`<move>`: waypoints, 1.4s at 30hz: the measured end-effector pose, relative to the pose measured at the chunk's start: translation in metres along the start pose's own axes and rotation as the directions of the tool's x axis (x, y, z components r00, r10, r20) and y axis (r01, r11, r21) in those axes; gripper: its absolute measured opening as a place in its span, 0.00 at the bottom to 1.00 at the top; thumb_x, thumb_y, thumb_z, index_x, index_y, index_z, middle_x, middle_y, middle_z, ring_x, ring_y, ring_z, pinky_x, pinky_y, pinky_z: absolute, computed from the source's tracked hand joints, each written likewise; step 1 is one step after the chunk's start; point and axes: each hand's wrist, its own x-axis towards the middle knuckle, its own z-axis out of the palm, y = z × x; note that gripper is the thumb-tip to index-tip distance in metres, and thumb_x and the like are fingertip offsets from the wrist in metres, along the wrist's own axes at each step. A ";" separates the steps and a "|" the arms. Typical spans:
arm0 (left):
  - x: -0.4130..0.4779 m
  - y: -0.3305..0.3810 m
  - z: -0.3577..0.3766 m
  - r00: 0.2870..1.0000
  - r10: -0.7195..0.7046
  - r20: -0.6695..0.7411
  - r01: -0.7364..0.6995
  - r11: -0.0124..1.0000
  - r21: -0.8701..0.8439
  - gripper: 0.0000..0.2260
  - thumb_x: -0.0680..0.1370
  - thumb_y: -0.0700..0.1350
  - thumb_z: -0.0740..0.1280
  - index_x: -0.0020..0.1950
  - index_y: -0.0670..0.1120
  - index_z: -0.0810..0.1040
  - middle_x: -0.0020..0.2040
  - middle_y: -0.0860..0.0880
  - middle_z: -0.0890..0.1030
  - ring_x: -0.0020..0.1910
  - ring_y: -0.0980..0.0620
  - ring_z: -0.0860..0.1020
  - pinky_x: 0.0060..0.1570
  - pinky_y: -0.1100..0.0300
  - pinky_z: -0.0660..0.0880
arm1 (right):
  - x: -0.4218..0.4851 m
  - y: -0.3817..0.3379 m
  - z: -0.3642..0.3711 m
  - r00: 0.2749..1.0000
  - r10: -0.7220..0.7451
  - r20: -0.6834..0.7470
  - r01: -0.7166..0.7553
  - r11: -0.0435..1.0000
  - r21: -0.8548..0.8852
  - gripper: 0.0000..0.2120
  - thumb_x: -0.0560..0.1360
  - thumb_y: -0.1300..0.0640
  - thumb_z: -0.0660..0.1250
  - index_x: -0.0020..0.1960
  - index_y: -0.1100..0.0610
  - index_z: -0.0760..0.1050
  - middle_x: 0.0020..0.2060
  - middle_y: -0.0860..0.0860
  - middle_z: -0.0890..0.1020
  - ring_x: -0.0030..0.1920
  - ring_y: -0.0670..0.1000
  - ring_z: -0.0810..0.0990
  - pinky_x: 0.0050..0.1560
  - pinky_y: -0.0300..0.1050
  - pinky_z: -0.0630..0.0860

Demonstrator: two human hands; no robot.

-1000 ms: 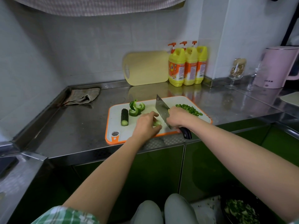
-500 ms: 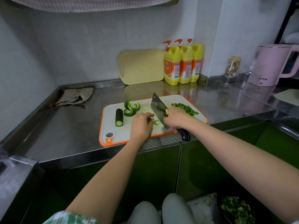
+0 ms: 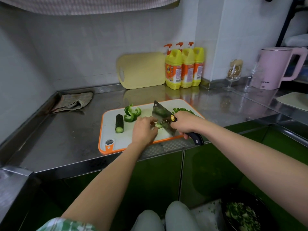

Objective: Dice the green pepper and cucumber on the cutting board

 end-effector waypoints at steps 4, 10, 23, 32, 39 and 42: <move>-0.004 0.002 0.003 0.997 -0.057 -0.056 0.055 0.998 -0.039 0.13 0.71 0.50 0.71 0.53 0.48 0.82 0.43 0.51 0.82 0.49 0.49 0.75 0.48 0.54 0.75 | -0.002 -0.001 0.001 1.000 -0.004 0.006 0.004 1.000 0.001 0.08 0.78 0.61 0.57 0.45 0.63 0.73 0.30 0.55 0.78 0.20 0.49 0.76 0.23 0.36 0.71; -0.003 0.000 0.006 0.996 -0.066 -0.061 0.061 0.995 -0.075 0.08 0.72 0.48 0.74 0.49 0.48 0.84 0.43 0.52 0.84 0.47 0.50 0.78 0.49 0.52 0.78 | -0.006 -0.004 -0.004 0.999 -0.034 -0.036 0.032 0.998 -0.044 0.06 0.77 0.61 0.56 0.43 0.61 0.70 0.30 0.55 0.78 0.19 0.49 0.75 0.21 0.34 0.68; -0.003 -0.001 0.008 0.993 -0.068 -0.100 0.057 0.993 -0.102 0.05 0.72 0.47 0.75 0.46 0.47 0.86 0.42 0.50 0.85 0.46 0.49 0.79 0.51 0.50 0.77 | -0.003 -0.001 -0.003 0.999 -0.009 0.051 0.013 0.998 -0.066 0.08 0.77 0.61 0.56 0.43 0.63 0.71 0.27 0.56 0.77 0.18 0.50 0.74 0.23 0.38 0.72; 0.000 0.000 0.002 0.996 -0.076 -0.055 0.069 0.989 -0.129 0.06 0.72 0.46 0.75 0.45 0.46 0.86 0.42 0.50 0.85 0.43 0.53 0.80 0.49 0.56 0.78 | 0.016 -0.011 0.009 1.000 -0.022 0.009 0.023 0.994 -0.108 0.07 0.76 0.63 0.57 0.40 0.63 0.70 0.27 0.58 0.77 0.20 0.54 0.76 0.24 0.39 0.72; -0.001 0.000 0.000 0.995 -0.088 -0.040 0.082 0.987 -0.139 0.06 0.72 0.46 0.75 0.45 0.45 0.85 0.42 0.50 0.85 0.41 0.54 0.79 0.46 0.60 0.75 | 0.030 -0.010 0.022 0.988 -0.011 -0.155 -0.005 0.994 -0.105 0.05 0.77 0.60 0.58 0.46 0.60 0.71 0.35 0.57 0.80 0.26 0.54 0.79 0.30 0.43 0.75; -0.002 0.000 -0.001 0.994 -0.099 -0.043 0.091 0.984 -0.152 0.06 0.72 0.45 0.75 0.45 0.44 0.85 0.42 0.50 0.85 0.39 0.56 0.77 0.43 0.65 0.72 | 0.026 -0.006 0.018 0.983 -0.031 -0.182 0.018 0.997 -0.071 0.06 0.78 0.58 0.58 0.45 0.60 0.70 0.34 0.56 0.78 0.30 0.56 0.79 0.31 0.44 0.74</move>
